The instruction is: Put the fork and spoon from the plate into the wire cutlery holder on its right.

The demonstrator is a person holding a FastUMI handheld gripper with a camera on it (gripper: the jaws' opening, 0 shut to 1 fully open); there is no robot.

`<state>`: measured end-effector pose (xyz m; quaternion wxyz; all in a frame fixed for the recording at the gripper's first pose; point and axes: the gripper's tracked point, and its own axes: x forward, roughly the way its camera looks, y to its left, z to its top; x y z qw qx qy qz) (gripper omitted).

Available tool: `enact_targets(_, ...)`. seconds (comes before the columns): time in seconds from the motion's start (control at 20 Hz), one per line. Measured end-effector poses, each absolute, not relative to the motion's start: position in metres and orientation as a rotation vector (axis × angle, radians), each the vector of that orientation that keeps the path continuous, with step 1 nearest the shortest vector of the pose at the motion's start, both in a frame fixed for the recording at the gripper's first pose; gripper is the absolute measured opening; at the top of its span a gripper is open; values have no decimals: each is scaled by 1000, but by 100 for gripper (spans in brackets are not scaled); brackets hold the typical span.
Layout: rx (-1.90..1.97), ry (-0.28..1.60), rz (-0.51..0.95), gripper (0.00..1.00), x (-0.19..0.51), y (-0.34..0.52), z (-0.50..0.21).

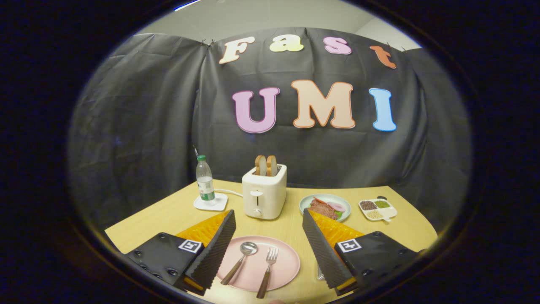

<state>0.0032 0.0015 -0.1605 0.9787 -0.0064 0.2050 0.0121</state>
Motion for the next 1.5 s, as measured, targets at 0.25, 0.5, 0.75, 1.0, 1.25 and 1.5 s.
enact_targets(0.25,-7,506,26,100,-3,-3,-201)
enact_targets(0.5,-16,616,41,100,-9,1,-248)
enact_targets(0.75,-29,713,45,100,-19,-2,-289)
enact_targets(1.0,-61,809,64,100,-28,1,-320)
enact_targets(1.25,-63,876,69,91,-34,1,-339)
enact_targets(1.5,-76,933,66,78,-41,-1,-351)
